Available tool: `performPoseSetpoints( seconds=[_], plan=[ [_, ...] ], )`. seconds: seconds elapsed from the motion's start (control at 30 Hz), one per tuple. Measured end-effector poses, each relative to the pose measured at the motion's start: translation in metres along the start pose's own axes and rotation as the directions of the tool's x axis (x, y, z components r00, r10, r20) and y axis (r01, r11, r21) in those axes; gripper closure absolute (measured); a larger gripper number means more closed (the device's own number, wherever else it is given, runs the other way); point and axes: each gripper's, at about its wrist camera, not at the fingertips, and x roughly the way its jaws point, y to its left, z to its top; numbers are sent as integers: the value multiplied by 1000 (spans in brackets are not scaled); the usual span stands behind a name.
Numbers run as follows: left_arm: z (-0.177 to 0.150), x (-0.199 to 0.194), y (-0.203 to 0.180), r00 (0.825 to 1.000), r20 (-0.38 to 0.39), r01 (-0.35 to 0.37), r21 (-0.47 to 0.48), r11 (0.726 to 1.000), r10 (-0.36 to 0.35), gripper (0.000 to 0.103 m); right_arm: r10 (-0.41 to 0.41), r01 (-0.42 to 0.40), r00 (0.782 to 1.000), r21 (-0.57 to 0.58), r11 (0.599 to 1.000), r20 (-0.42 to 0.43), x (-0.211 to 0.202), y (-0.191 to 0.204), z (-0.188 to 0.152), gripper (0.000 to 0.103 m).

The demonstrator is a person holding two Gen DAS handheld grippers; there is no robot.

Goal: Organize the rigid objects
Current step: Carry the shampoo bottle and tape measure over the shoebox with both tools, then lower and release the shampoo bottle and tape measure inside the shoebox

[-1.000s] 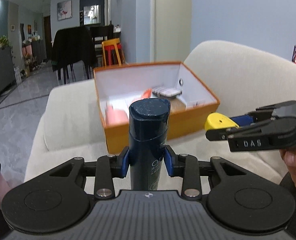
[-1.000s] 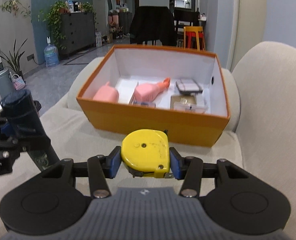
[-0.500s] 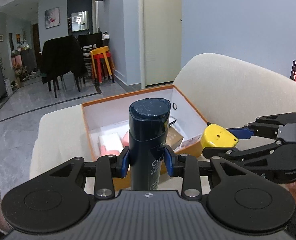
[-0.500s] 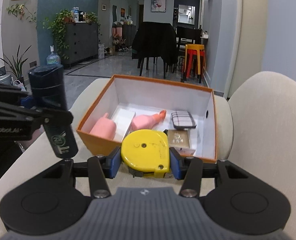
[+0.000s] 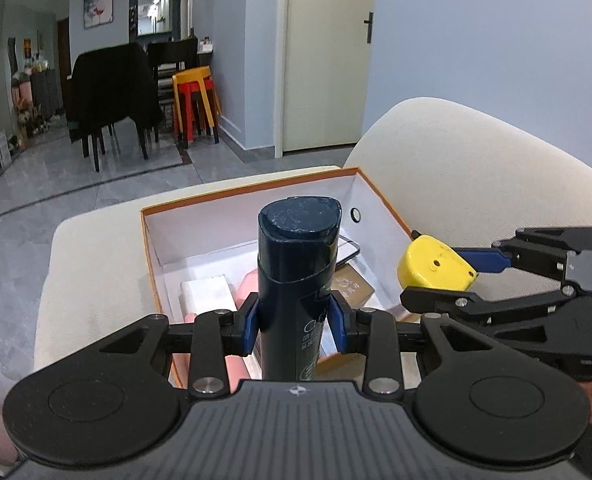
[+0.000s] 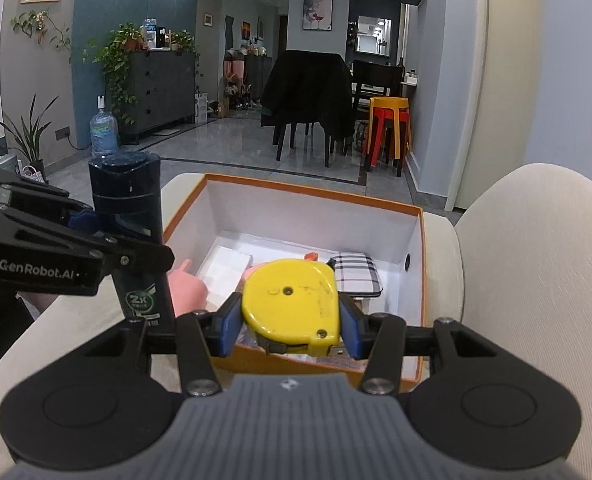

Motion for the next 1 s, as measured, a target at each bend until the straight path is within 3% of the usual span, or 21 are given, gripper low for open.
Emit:
performPoseSetpoints(
  seconds=[0.27, 0.43, 0.73, 0.83, 1.0],
  plan=[
    [16, 36, 10, 999, -53, 1, 0, 1000, -1, 63, 15, -14, 999, 4, 1000, -31, 39, -7, 5, 53],
    [22, 68, 14, 991, -132, 4, -21, 1000, -6, 63, 24, -24, 998, 1, 1000, -49, 65, -7, 8, 53],
    [11, 116, 27, 951, -305, 20, -83, 996, -44, 65, 40, -41, 991, -5, 999, -126, 112, -7, 9, 53],
    [7, 120, 29, 947, -315, 37, -98, 995, -66, 65, 47, -49, 988, -11, 999, -144, 122, -9, 8, 53],
    [7, 136, 30, 922, -382, 40, -72, 997, -65, 66, 58, -64, 982, -31, 997, -177, 137, -5, 4, 53]
  ],
)
